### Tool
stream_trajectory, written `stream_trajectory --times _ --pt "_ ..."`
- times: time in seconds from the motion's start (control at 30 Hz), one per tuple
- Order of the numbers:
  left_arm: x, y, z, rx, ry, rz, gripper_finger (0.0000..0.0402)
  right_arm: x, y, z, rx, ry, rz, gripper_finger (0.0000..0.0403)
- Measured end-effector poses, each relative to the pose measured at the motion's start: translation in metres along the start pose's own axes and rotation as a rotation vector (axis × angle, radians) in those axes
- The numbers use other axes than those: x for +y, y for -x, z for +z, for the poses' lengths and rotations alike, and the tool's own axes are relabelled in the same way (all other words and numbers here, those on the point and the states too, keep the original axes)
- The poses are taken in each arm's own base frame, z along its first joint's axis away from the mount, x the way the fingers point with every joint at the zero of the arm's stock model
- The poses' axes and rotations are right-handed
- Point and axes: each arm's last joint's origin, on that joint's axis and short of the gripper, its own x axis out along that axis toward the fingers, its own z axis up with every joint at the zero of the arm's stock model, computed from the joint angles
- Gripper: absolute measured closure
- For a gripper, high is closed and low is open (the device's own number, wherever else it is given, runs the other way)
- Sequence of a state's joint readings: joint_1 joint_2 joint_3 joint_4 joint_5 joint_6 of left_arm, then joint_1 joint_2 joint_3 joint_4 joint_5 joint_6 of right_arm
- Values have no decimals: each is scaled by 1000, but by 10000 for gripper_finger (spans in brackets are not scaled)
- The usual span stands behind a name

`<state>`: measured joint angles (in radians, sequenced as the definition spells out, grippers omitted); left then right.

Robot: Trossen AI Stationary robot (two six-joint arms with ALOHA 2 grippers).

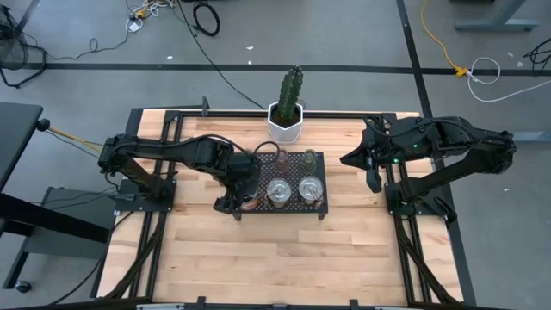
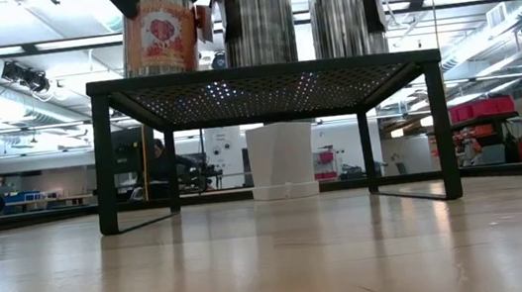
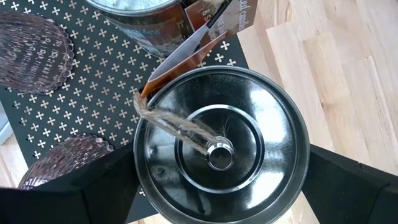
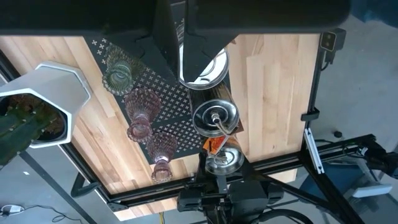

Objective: Pick & Place candle stick holders
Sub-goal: Put the silver scented candle on the shelf

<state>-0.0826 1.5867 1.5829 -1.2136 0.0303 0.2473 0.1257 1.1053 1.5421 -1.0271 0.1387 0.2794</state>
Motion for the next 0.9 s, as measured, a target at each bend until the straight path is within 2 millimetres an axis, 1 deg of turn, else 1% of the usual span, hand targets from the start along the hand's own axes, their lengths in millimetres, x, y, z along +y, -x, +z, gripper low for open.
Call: stream_trajectory --times 0.2,0.4,0.9 --pt "0 0 0 -4 1 4 7 0 0 0 0 0 0 380" --pt "2 0 1 -7 38 47 7 0 0 0 0 0 0 380" --pt "2 0 1 -6 53 48 7 0 0 0 0 0 1 380"
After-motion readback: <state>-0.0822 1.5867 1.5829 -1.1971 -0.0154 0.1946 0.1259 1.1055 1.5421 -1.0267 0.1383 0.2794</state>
